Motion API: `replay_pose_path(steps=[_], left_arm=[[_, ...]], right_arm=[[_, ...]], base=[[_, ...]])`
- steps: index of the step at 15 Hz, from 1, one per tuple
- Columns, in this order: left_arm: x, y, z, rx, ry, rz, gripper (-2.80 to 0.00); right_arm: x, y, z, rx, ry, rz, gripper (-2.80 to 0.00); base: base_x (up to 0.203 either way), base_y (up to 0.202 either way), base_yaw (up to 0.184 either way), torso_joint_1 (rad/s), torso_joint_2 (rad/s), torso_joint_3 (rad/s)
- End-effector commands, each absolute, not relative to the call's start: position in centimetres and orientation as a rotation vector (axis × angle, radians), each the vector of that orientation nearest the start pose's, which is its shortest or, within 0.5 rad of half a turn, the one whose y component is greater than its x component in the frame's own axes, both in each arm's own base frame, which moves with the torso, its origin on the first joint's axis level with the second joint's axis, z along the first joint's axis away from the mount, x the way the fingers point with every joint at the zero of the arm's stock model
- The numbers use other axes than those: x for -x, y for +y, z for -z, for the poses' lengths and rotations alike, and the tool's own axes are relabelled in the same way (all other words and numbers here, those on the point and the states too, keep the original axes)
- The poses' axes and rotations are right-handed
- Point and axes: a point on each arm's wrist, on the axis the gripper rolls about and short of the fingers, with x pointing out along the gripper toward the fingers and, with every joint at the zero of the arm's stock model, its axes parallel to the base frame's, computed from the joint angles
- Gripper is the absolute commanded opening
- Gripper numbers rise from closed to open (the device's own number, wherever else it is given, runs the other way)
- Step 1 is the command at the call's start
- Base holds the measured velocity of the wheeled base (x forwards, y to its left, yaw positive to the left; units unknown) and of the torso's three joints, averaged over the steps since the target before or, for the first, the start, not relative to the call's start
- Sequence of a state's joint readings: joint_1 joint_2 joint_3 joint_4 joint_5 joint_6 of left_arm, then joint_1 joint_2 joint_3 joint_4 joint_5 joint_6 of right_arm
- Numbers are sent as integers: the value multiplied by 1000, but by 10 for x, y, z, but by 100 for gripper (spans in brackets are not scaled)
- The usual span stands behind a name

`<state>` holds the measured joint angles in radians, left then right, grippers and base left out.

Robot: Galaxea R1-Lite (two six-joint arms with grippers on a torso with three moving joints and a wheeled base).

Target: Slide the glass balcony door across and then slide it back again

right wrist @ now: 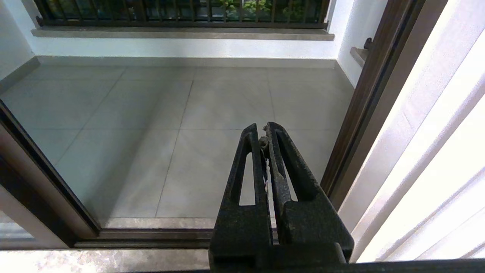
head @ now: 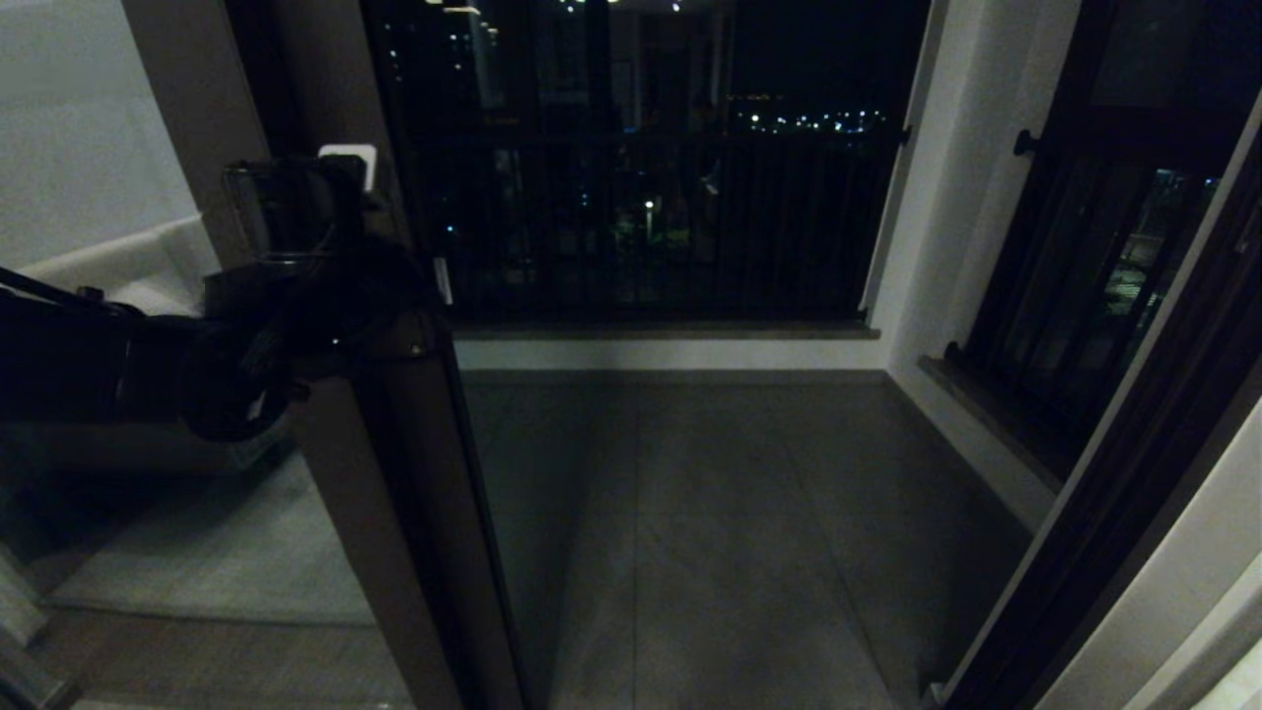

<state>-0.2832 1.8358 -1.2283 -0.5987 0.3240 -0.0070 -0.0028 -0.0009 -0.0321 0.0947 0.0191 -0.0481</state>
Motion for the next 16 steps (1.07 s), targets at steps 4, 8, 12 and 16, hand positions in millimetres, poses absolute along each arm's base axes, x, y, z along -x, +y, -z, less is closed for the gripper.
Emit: replay_pose_path(steps=[4,8,12,16], left_arm=[[-268,-87,-268,11,-15,30,-280],[-205,-66,-256,5,-1,33,-280],[-138,-41,-247,17,-35,-12,-280],[-57,-11,-237,24,-46,-58,-280]], right_arm=[[26,1,-75,48,62,-19,-280],[26,1,-75,48,62,-18,-280],[26,1,-75,48,62,-19,-280],[26,1,-75,48,62,-19,-280]], base=[[0,0,0,0,0,0],[0,0,0,0,0,0],[0,0,0,0,0,0],[0,0,0,0,0,0]])
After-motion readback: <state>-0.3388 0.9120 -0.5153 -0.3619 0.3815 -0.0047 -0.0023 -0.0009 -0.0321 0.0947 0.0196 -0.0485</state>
